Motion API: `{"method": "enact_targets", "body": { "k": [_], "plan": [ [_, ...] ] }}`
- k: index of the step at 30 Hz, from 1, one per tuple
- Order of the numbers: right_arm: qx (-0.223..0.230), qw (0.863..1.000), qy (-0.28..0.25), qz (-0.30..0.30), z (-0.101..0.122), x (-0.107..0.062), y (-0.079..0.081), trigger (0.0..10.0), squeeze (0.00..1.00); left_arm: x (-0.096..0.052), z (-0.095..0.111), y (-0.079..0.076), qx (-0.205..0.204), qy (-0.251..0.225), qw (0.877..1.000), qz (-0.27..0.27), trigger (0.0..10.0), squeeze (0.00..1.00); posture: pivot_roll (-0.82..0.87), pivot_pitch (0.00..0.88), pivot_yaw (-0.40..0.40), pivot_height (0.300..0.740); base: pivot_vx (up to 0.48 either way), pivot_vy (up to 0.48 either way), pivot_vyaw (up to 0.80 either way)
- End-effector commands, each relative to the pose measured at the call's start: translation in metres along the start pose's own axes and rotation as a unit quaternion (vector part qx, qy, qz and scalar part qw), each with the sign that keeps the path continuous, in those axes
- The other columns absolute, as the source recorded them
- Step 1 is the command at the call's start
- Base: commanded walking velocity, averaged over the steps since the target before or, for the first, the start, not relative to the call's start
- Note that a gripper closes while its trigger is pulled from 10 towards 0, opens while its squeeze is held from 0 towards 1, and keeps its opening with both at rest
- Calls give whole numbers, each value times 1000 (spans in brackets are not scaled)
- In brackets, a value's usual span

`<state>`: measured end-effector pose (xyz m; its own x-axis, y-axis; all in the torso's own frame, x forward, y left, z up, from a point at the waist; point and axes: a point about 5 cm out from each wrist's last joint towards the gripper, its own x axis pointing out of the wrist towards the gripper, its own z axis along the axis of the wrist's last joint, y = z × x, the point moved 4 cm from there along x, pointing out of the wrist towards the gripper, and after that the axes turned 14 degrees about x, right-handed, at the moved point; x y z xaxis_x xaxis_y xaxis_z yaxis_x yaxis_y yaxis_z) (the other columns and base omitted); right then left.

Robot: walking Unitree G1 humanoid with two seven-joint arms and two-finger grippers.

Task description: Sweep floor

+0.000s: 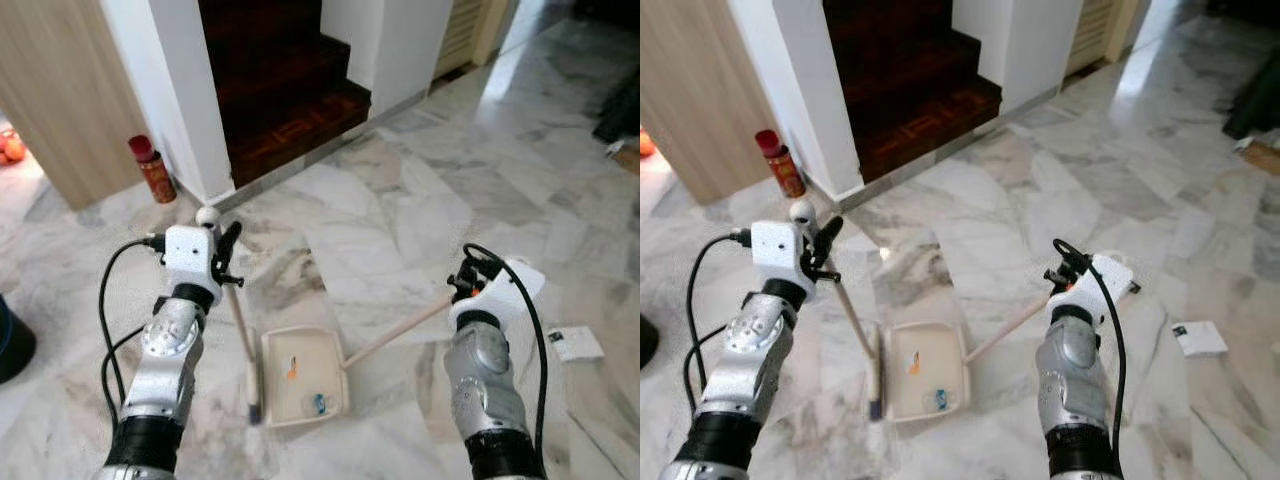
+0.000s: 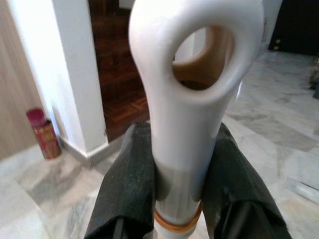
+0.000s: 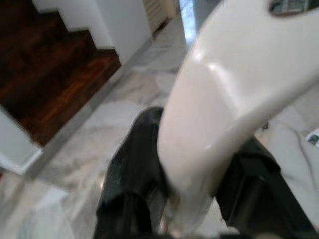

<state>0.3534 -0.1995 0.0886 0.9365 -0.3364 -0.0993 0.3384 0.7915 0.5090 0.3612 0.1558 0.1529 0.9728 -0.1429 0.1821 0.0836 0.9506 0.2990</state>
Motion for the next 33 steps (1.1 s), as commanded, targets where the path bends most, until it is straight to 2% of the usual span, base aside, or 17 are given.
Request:
{"method": "enact_targets", "body": {
  "k": [1, 10, 17, 30, 33],
  "plan": [
    [12, 1000, -16, 19, 8, 1, 13, 10000, 0, 2, 11, 10, 15, -20, 1000, 13, 10000, 0, -55, 88, -39, 740, 0, 454, 0],
    [3, 999, -16, 27, 8, 0, 16, 10000, 0, 2, 11, 9, 16, -20, 1000, 12, 10000, 0, -52, 84, -40, 740, 0, 453, 0],
    [2, 999, -17, 32, 8, 0, 18, 10000, 0, 2, 12, 9, 16, -22, 1000, 11, 10000, 0, -51, 80, -37, 740, 0, 454, 671],
    [4, 999, -12, 33, 5, 0, 19, 10000, 0, 3, 13, 10, 17, -24, 1000, 9, 10000, 0, -48, 79, -34, 740, 0, 454, 0],
    [-2, 999, -12, 38, 5, 0, 20, 10000, 0, 4, 13, 10, 18, -24, 1000, 9, 10000, 0, -48, 79, -34, 740, 0, 454, 585]
  ]
}}
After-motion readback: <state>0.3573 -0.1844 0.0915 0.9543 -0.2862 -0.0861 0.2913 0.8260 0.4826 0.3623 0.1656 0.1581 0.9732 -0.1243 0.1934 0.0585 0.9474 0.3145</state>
